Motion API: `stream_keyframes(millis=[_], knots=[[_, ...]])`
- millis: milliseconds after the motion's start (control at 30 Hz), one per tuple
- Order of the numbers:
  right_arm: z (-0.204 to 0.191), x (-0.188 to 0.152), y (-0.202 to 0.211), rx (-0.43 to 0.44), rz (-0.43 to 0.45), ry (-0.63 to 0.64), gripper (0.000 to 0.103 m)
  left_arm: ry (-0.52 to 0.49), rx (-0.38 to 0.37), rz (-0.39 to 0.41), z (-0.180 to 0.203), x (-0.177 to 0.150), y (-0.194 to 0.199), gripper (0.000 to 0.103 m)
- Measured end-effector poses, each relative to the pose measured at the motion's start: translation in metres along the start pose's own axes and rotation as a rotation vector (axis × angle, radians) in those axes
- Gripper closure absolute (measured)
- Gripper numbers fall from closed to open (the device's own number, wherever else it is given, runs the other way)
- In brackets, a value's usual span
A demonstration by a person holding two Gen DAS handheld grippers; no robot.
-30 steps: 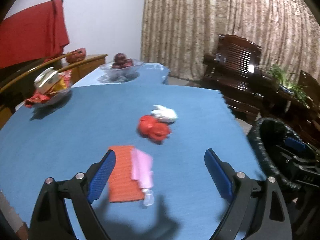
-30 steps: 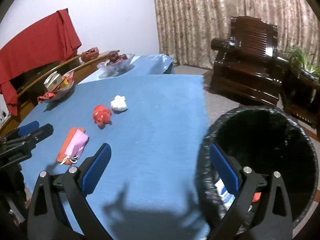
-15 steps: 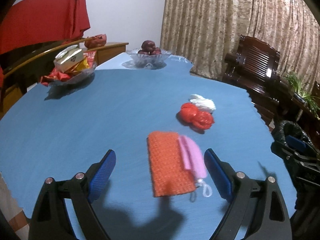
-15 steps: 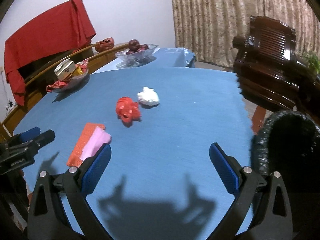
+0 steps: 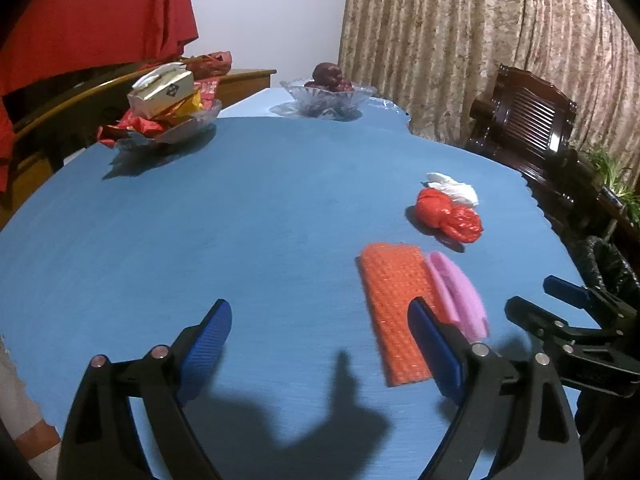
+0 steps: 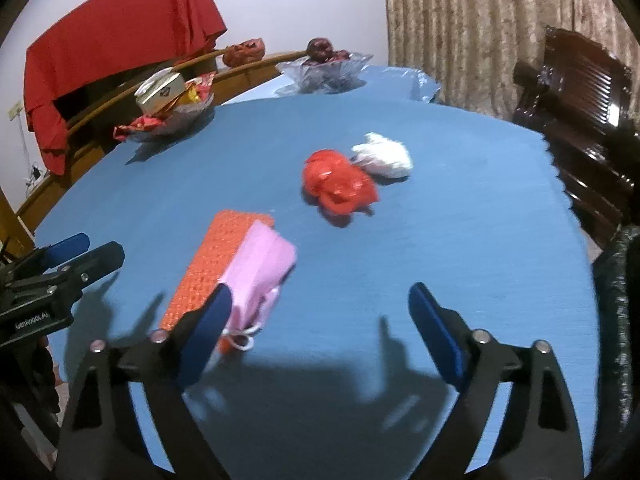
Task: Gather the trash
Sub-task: 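Grasp and lift the pink face mask with the right tool while the left tool grasps the orange foam net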
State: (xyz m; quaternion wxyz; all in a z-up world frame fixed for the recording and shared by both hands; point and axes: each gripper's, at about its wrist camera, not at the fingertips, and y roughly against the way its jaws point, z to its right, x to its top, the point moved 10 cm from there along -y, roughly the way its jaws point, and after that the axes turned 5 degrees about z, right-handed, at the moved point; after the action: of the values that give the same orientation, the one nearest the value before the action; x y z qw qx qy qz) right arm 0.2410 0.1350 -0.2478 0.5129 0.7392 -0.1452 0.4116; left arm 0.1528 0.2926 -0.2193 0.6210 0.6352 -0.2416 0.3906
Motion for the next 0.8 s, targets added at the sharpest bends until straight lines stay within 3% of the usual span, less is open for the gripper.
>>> stream_keyframes(millis=[267,367,467,533,600,800], knots=[[-0.037,-0.002,-0.020,0.044,-0.036,0.046,0.026,0.022,0.008,-0.004,-0.019,-0.003,-0.003,0.016],[-0.039,-0.006,-0.029,0.045,-0.058,0.047,0.035,0.029,0.010,-0.004,-0.024,-0.004,-0.003,0.016],[-0.040,-0.014,-0.037,0.066,-0.095,0.038,0.053,0.031,0.011,-0.005,-0.026,-0.003,-0.003,0.016],[-0.041,-0.016,-0.037,0.094,-0.107,0.030,0.075,0.032,0.010,-0.005,-0.026,-0.003,-0.004,0.016],[-0.042,-0.015,-0.034,0.119,-0.105,0.029,0.087,0.031,0.008,-0.007,-0.026,-0.003,-0.004,0.016],[-0.033,-0.006,-0.017,0.150,-0.073,0.008,0.094,0.023,-0.016,-0.014,-0.011,-0.003,-0.007,0.016]])
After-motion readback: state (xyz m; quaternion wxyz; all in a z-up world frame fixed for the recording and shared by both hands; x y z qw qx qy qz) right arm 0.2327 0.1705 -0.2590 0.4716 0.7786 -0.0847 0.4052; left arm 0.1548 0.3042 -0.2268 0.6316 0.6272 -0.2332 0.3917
